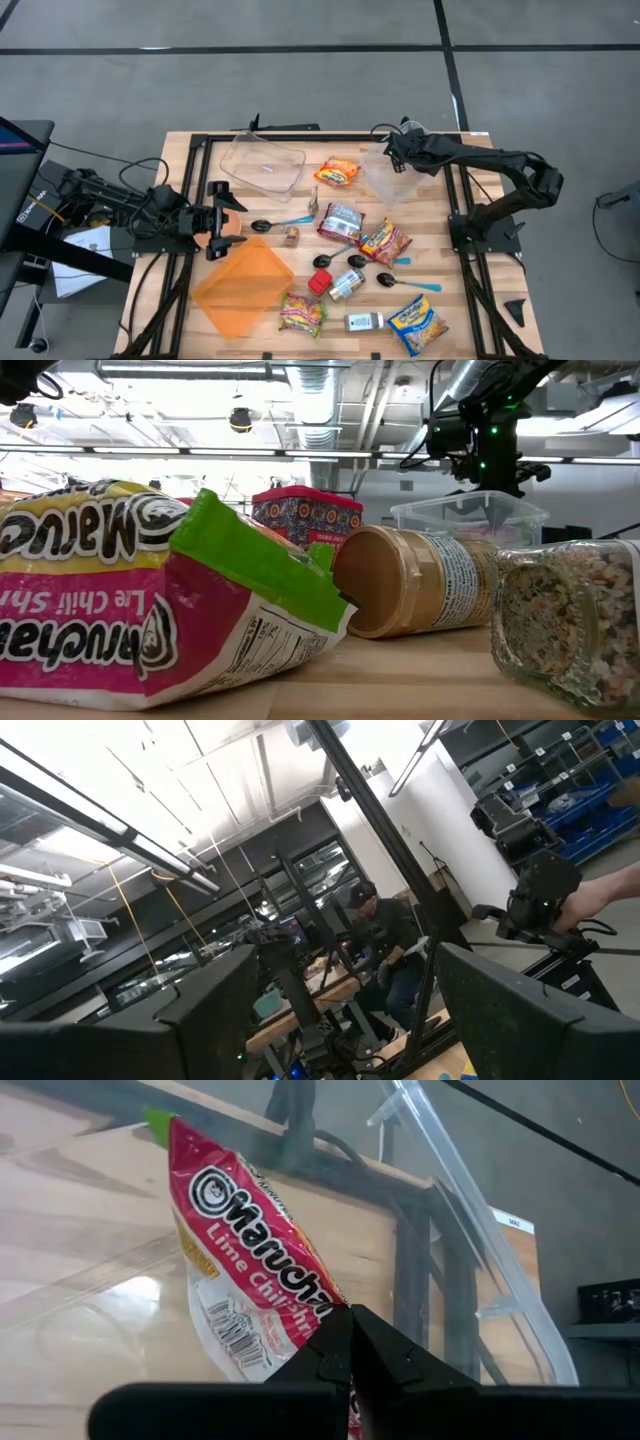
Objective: Pick & Place Food Item
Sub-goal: Put the green noodle pack into the right transparent bin, then put the orange seasoning pack into the orange bin
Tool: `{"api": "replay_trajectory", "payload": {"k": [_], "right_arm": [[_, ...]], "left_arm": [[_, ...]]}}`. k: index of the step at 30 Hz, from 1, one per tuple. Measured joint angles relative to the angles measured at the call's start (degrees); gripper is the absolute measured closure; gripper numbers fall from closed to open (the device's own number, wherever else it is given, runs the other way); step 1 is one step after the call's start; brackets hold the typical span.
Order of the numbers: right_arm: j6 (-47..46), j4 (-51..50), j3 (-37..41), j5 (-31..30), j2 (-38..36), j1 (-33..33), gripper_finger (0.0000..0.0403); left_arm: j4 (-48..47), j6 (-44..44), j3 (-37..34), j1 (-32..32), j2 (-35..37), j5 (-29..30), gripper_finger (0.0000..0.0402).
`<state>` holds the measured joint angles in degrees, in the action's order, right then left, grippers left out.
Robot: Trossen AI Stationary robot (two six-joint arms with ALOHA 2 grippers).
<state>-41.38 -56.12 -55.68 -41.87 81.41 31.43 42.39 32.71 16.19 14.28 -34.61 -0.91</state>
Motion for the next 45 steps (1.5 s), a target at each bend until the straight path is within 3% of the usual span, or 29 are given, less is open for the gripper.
{"api": "replay_trajectory", "payload": {"k": [4,10,16,21,29,36,45], "right_arm": [[0.3,-0.1,0.0,-0.6,0.0,0.3,0.038],[1.1,-0.3,-0.1,-1.5,0.0,-0.1,0.0311],[1.4,-0.3,-0.1,-1.5,-1.4,-3.2,0.0245],[1.0,-0.4,-0.1,-1.6,-5.5,-6.6,0.0213],[-3.0,-0.5,-0.1,-0.6,-15.0,-14.8,0.0209],[-10.8,-4.4,-0.1,1.6,-22.0,-28.4,0.022],[-19.6,-8.2,-0.1,3.1,-24.1,-45.1,0.023]], "left_arm": [[0.0,0.0,0.0,0.0,0.0,0.0,0.0103],[0.0,0.0,0.0,0.0,0.0,0.0,0.0103],[0.0,0.0,0.0,0.0,0.0,0.0,0.0103],[0.0,0.0,0.0,0.0,0.0,0.0,0.0103],[-0.1,0.0,0.0,0.0,0.0,0.0,0.0103],[-0.4,0.0,0.0,0.0,0.0,0.0,0.0103],[-0.4,-0.2,0.0,0.0,0.0,0.0,0.0103]]}}
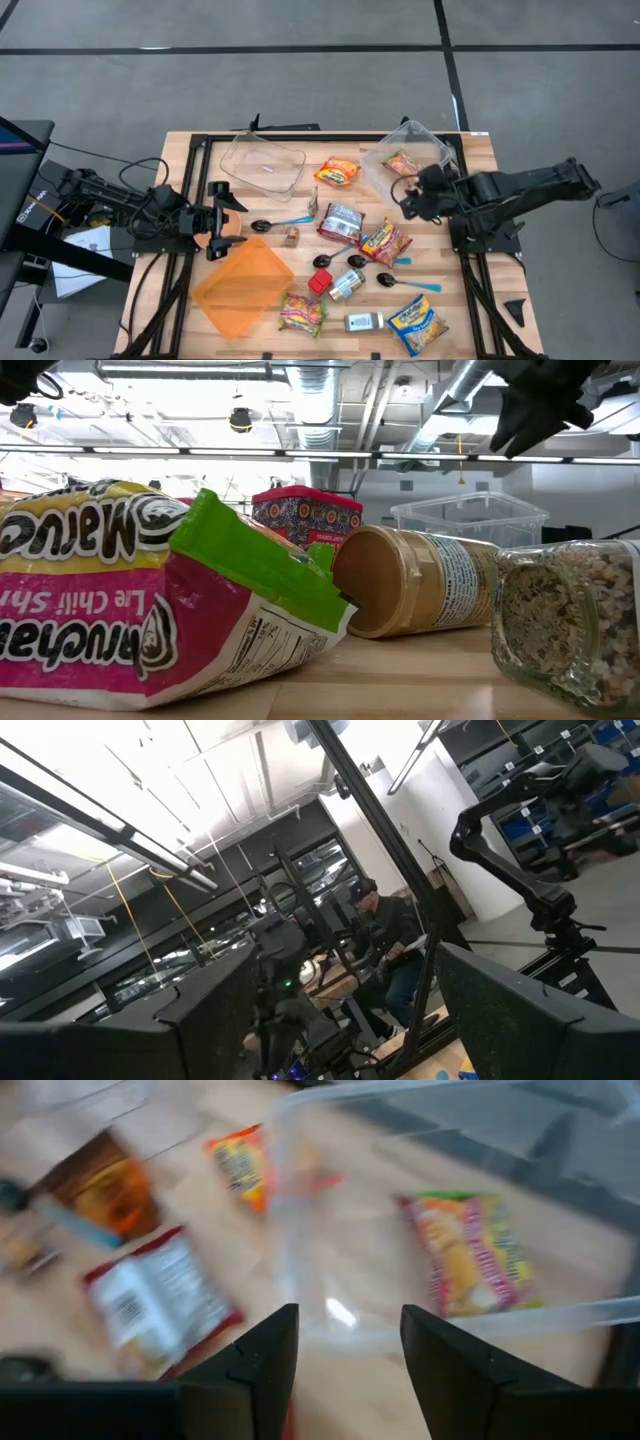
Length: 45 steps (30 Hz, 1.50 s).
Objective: Pick & Place Food Item
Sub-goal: Put the orange seasoning pack into the orange bin
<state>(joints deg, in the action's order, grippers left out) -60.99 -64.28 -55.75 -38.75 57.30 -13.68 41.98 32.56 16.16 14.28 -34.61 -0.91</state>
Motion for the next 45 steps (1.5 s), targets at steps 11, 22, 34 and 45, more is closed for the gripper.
{"api": "replay_trajectory", "payload": {"k": [11,22,34,45], "right_arm": [[-4.2,6.5,0.0,5.6,7.1,-19.9,0.0235],[-4.6,23.1,0.0,-6.3,20.6,-33.6,0.0236],[-0.8,21.5,-3.3,-11.5,20.2,-34.2,0.0238],[3.1,21.2,-3.8,-12.7,19.4,-31.1,0.0239]], "left_arm": [[-1.0,0.0,0.0,0.0,0.0,0.0,0.0103],[-2.0,-2.0,0.0,0.0,0.0,0.5,0.0103],[-3.9,-3.1,0.0,0.0,-1.7,11.1,0.0103],[-3.3,-6.1,8.3,0.1,-23.5,28.4,0.0103]]}}
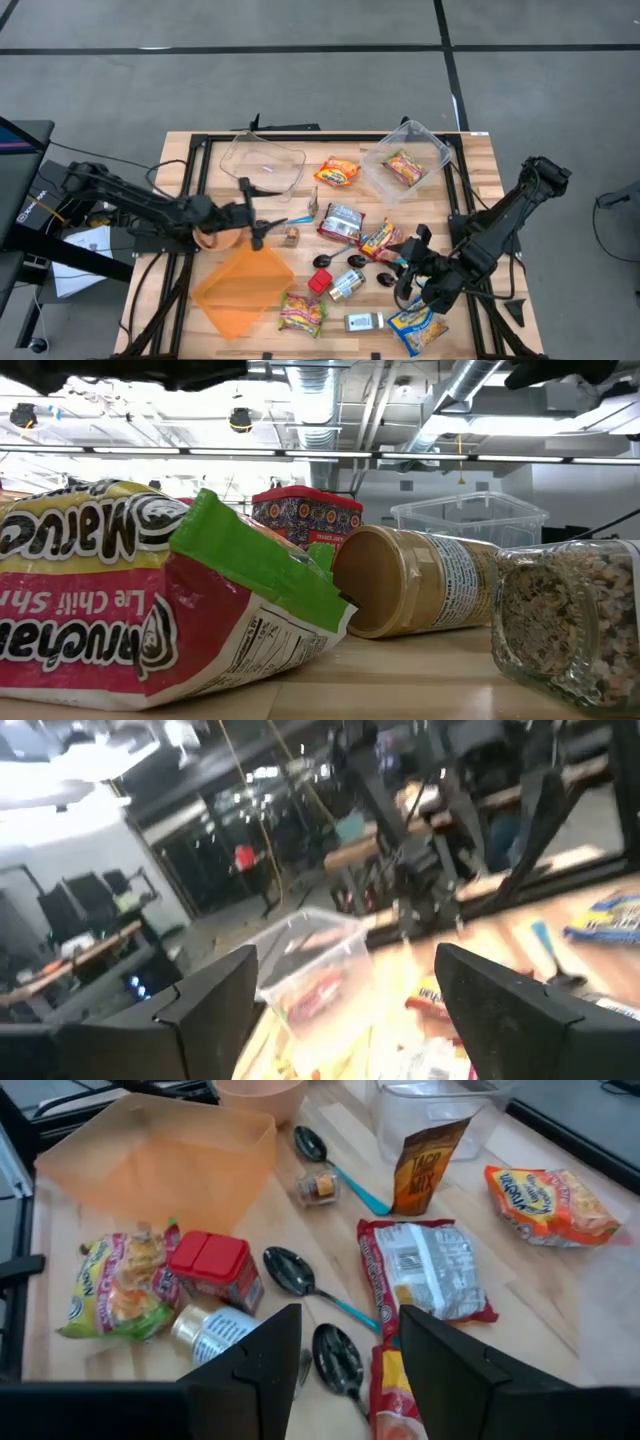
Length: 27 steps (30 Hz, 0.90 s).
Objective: Pick & Place Food Item
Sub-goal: Put the orange seasoning pack into the orange bin
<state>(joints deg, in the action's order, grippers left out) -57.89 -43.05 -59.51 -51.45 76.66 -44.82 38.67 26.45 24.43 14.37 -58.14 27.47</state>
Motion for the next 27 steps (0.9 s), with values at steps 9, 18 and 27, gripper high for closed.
{"api": "replay_trajectory", "payload": {"k": [9,18,27], "right_arm": [[-0.1,-0.2,0.0,-0.1,-0.2,0.2,0.0239],[-0.1,-0.4,0.0,-0.1,-0.2,0.3,0.0239],[-0.1,-1.1,0.0,-0.1,-0.2,0.4,0.0239]], "left_arm": [[0.0,-8.4,10.7,-1.2,-17.6,17.3,0.0103],[-10.0,-22.9,17.2,-4.6,-27.5,17.5,0.0103],[-26.6,-39.1,21.8,-8.6,-29.6,17.5,0.0103]]}}
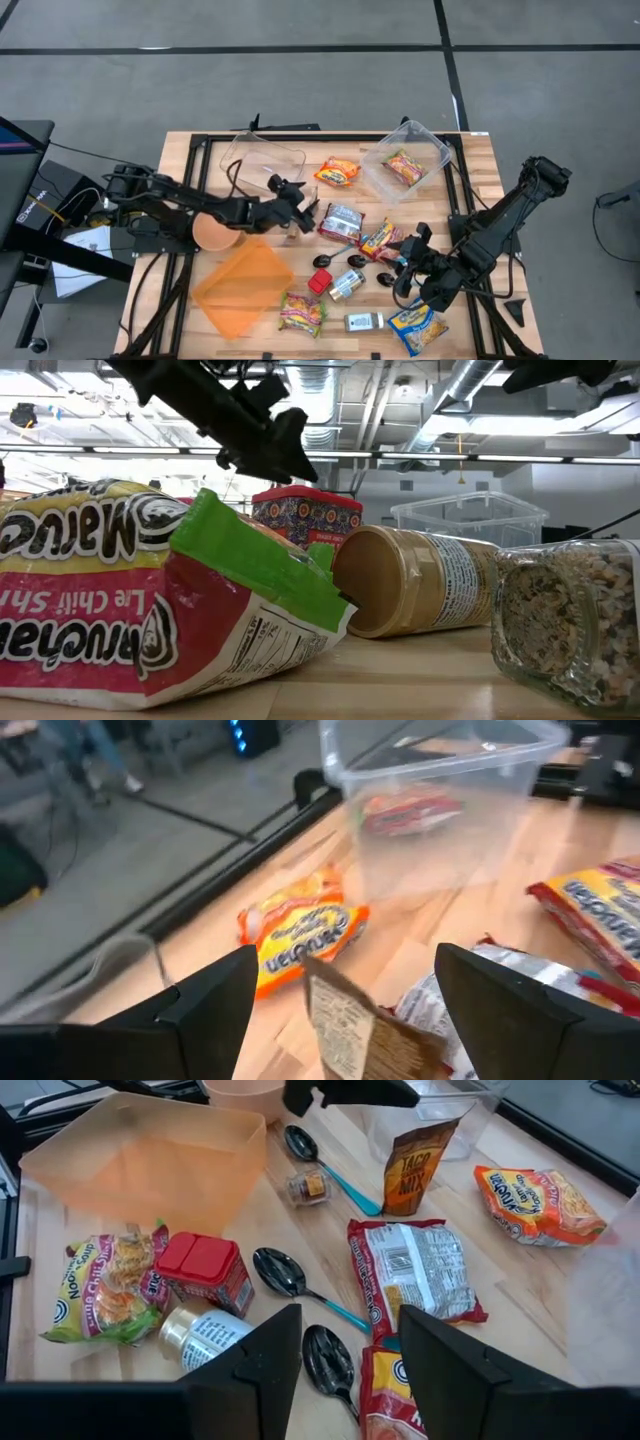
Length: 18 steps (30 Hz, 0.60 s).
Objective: Pick & Place Food Item
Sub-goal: Put the orange seasoning pack into the orange bin
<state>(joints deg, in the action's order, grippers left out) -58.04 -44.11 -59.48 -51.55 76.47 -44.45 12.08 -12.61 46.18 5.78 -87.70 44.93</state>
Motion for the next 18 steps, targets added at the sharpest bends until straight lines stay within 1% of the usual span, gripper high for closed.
{"api": "replay_trajectory", "payload": {"k": [2,6,13,18], "right_arm": [[0.0,-0.1,0.0,0.0,0.0,0.0,0.0239],[0.0,-0.2,0.0,0.0,0.0,0.0,0.0239],[-0.5,-0.4,0.0,0.0,0.0,0.0,0.0239],[-0.5,-0.5,0.0,0.0,0.0,0.0,0.0239]], "left_arm": [[-1.1,-0.3,0.0,-0.3,-0.1,-0.8,0.0103],[-1.1,-2.2,-0.1,-0.5,-1.0,-5.1,0.0103],[-1.2,-2.4,-0.1,-0.5,-2.3,-5.8,0.0103],[-0.4,-2.7,0.0,-0.9,-4.3,-8.2,0.0103]]}}
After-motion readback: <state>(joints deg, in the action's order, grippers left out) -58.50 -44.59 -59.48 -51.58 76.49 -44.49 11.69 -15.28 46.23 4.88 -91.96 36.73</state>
